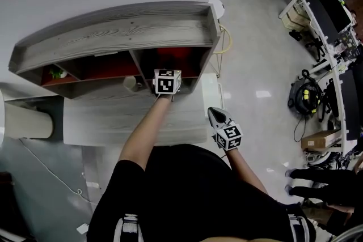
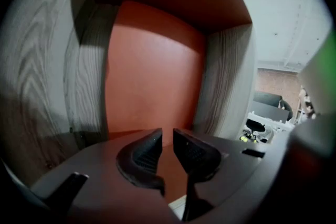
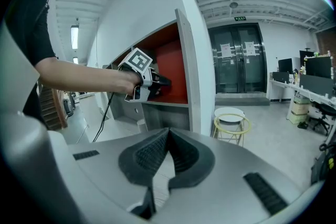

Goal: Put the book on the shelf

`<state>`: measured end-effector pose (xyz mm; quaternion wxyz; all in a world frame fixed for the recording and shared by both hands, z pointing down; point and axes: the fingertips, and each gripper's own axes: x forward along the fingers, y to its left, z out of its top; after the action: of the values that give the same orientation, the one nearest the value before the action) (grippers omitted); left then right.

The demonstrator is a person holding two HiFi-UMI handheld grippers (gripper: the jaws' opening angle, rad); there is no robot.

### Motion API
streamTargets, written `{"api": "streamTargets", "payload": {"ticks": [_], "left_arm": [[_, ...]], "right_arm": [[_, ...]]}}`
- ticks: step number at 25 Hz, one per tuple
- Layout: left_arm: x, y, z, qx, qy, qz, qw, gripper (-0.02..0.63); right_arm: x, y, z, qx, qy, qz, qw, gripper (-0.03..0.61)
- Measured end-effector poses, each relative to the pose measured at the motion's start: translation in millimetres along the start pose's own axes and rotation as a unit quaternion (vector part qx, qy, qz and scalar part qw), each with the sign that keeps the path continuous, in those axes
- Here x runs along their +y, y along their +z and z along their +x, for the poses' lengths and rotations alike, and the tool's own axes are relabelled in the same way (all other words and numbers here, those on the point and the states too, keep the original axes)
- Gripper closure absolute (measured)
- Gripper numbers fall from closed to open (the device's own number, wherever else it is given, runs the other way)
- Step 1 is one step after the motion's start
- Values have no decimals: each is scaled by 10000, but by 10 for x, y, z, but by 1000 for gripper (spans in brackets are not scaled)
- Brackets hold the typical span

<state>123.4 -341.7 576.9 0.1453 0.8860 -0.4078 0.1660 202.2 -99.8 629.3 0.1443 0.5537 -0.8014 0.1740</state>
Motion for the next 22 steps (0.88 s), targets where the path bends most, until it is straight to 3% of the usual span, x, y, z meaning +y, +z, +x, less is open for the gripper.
{"api": "streamTargets", "payload": {"ticks": [10,16,22], "left_arm": [[-377,-73,-625,-429,-467,-194,9978,577],[-572,-436,-1092,-313,-532,-233,9978,594],[-646,-733,-1535,-248,-542,-417,9974,595]], "right_arm": [[109,-17,-189,-208,105,425,9988,578],[337,-103,-198,-372,461,746,9955,578],[508,-268,-149,-166,632,664,9957,578]]}}
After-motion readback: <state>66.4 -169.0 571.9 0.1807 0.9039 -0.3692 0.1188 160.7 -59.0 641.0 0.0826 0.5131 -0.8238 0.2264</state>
